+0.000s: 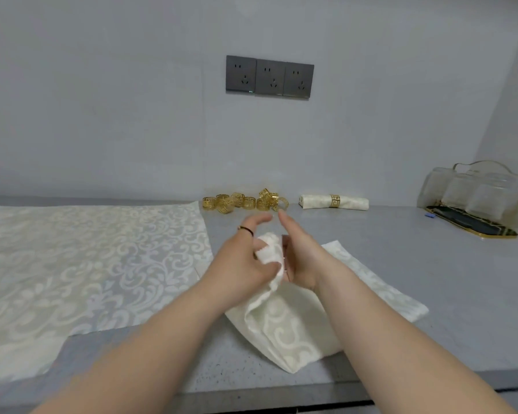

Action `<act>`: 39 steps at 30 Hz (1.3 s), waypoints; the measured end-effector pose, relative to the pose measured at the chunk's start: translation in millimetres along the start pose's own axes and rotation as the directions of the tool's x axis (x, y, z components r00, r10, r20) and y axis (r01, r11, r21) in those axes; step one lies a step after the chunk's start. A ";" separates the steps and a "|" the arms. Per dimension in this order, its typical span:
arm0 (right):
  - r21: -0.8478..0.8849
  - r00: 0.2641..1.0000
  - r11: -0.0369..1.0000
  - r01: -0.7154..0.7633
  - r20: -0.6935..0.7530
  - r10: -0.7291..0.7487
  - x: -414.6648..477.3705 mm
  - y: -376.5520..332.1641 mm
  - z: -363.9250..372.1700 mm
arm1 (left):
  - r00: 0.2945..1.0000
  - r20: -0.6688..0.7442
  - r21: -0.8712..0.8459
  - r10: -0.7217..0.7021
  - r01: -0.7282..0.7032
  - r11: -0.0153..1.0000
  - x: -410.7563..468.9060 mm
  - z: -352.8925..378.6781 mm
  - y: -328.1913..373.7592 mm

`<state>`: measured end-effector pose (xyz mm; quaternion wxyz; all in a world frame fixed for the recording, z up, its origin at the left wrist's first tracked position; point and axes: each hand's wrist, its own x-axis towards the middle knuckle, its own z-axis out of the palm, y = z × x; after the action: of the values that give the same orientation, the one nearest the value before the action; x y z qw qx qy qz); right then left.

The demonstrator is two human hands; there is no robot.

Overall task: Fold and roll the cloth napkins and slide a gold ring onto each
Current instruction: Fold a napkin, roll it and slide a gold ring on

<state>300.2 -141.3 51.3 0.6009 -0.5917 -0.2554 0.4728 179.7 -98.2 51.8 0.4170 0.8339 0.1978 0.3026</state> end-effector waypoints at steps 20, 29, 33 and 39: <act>-0.245 0.878 0.913 0.327 -0.278 -0.390 0.7 -33.1 -19.9 | 0.985 -0.169 0.623 -0.040 0.138 0.770 -22.6 0.7 -53.1; -0.288 0.915 0.941 0.179 -0.303 -0.267 -31.7 0.7 -77.5 | 0.863 -0.033 0.750 0.504 -0.312 0.583 -20.2 -26.6 -89.8; -0.224 0.944 0.974 0.037 -0.313 -0.108 -42.8 28.5 -93.3 | 0.868 0.105 0.748 0.486 -0.391 0.536 -19.1 -14.0 -104.6; -0.269 0.951 0.961 -0.062 -0.307 -0.024 -50.4 50.6 -100.4 | 0.904 0.288 0.675 0.317 -0.426 0.603 -18.0 -18.8 -107.2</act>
<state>352.5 -239.8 -1.2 0.5407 -0.7381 -0.2163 0.3406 145.5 -36.4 -32.9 -0.0058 0.9707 0.0932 0.2213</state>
